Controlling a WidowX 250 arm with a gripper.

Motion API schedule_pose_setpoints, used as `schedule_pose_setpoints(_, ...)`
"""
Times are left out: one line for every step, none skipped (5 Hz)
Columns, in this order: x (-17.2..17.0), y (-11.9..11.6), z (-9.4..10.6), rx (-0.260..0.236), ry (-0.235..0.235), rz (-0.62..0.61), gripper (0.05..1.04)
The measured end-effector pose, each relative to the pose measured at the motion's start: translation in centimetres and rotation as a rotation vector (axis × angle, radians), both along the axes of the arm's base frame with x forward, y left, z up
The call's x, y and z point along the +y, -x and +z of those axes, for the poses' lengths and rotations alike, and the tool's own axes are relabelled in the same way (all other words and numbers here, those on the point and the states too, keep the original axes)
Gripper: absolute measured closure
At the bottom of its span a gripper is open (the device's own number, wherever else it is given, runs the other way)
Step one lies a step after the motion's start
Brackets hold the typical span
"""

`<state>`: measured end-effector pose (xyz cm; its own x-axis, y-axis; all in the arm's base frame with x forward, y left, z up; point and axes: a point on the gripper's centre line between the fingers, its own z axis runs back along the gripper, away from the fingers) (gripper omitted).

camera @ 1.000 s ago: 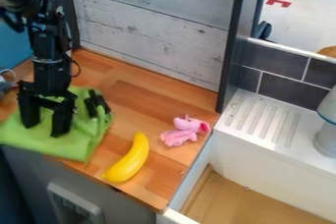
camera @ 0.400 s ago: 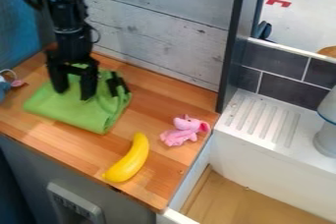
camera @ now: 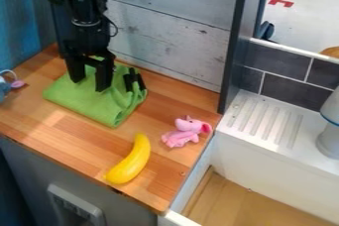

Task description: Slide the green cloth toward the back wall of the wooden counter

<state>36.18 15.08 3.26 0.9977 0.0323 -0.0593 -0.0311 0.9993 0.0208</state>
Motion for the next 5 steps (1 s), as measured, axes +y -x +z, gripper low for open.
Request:
schedule_pose_setpoints(0.0, 0.1, -0.1, 0.002, 0.003, -0.005, 0.081)
schedule_pose_setpoints(-0.4, 1.3, -0.3, 0.009, 0.006, 0.003, 0.081)
schedule_pose_setpoints(-0.4, 1.5, 3.3, -0.109, -0.015, 0.015, 0.081)
schedule_pose_setpoints(0.2, 2.5, 5.9, -0.167, -0.025, 0.014, 0.081)
schedule_pose_setpoints(-0.5, 4.3, 7.2, -0.153, -0.023, -0.019, 0.081)
